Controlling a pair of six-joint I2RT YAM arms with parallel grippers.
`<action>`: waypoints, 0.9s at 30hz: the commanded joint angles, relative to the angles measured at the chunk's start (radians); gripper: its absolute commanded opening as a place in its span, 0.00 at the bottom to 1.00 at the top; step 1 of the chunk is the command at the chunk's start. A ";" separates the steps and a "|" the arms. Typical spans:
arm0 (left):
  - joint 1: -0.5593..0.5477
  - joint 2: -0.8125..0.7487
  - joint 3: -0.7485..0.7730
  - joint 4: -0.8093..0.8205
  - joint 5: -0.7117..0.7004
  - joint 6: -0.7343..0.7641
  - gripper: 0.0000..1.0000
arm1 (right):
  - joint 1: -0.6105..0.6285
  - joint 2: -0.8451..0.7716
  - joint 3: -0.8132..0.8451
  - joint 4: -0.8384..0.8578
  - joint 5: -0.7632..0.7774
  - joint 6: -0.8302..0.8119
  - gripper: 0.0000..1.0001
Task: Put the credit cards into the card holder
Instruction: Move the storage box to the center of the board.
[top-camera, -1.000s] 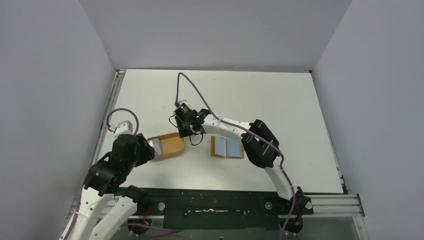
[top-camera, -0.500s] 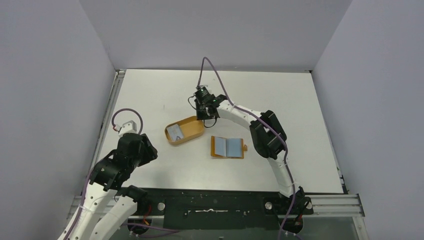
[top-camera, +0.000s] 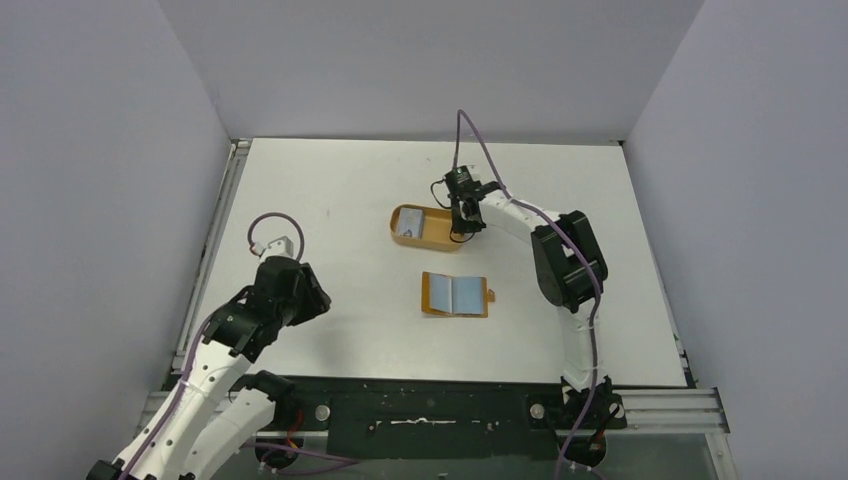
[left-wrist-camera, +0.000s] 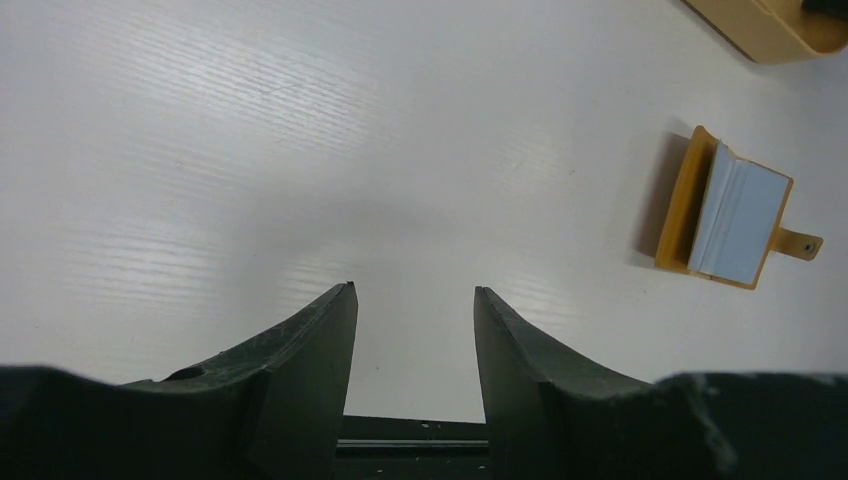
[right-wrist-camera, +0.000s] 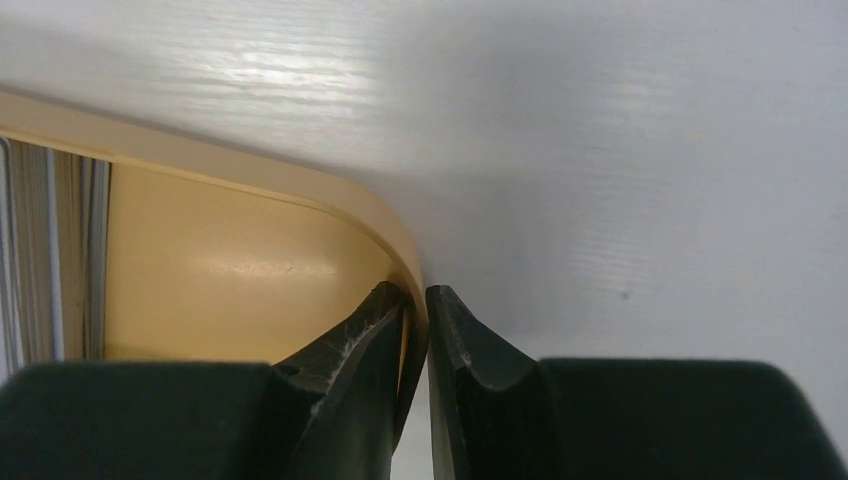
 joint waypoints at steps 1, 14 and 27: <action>0.002 0.075 -0.004 0.158 0.083 -0.014 0.43 | -0.010 -0.093 -0.060 -0.040 0.108 -0.114 0.16; -0.080 0.218 0.037 0.259 0.097 -0.010 0.42 | -0.115 -0.243 -0.215 -0.071 0.156 -0.128 0.17; -0.119 0.229 0.051 0.283 0.093 -0.012 0.43 | -0.039 -0.483 -0.270 0.046 0.020 -0.050 0.69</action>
